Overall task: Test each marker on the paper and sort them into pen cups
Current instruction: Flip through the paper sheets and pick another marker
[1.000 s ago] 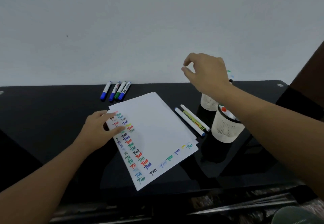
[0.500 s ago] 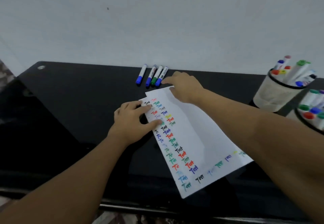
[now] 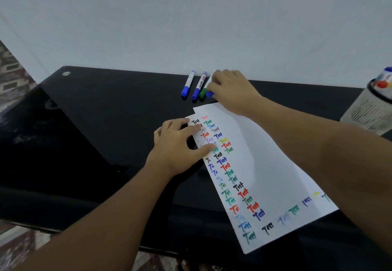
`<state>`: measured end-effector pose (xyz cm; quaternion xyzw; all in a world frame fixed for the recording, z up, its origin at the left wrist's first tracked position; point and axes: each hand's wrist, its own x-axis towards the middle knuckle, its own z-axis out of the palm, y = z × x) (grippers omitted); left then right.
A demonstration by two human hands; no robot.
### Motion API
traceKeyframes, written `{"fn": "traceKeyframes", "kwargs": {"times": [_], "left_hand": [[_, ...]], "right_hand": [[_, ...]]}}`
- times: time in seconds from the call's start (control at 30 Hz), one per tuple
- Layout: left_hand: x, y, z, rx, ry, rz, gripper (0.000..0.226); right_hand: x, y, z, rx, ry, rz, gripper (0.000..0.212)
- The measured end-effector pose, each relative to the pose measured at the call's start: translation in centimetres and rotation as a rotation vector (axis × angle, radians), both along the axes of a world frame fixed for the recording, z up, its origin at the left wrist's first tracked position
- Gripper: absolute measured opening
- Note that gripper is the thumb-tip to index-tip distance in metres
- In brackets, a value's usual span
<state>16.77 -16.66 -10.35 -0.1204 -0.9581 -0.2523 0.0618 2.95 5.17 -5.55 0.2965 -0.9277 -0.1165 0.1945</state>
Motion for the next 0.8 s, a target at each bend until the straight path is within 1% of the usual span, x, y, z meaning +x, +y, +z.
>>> {"fn": "traceKeyframes", "kwargs": {"times": [0.07, 0.13, 0.27, 0.33, 0.4, 0.43, 0.5, 0.67, 0.8], "left_hand": [[0.0, -0.1, 0.1, -0.008, 0.003, 0.004, 0.077], [0.0, -0.2, 0.1, -0.007, 0.010, 0.010, 0.076], [0.0, -0.1, 0.0, 0.015, 0.044, 0.012, 0.074], [0.1, 0.0, 0.1, 0.032, 0.081, 0.002, 0.074], [0.4, 0.2, 0.3, 0.036, 0.129, -0.017, 0.072], [0.5, 0.2, 0.4, 0.030, 0.161, -0.031, 0.069], [0.9, 0.4, 0.5, 0.014, 0.223, -0.060, 0.064], [1.3, 0.5, 0.5, -0.027, 0.301, -0.136, 0.057], [1.2, 0.6, 0.6, -0.080, 0.347, -0.195, 0.049]], "right_hand": [[1.0, 0.3, 0.5, -0.058, 0.037, 0.067, 0.025], [2.7, 0.4, 1.5, -0.150, 0.008, 0.106, 0.028], [7.0, 0.6, 2.9, -0.266, -0.162, 0.048, 0.038], [8.8, 0.8, 2.6, -0.325, -0.273, -0.019, 0.038], [10.3, 0.9, 1.9, -0.359, -0.415, -0.071, 0.034], [11.0, 0.9, 1.5, -0.354, -0.470, -0.086, 0.031], [12.2, 1.1, 1.0, -0.297, -0.506, -0.103, 0.032], [14.0, 1.1, 1.1, -0.096, -0.443, -0.107, 0.036], [14.5, 0.6, 1.2, -0.058, -0.409, -0.122, 0.041]]}}
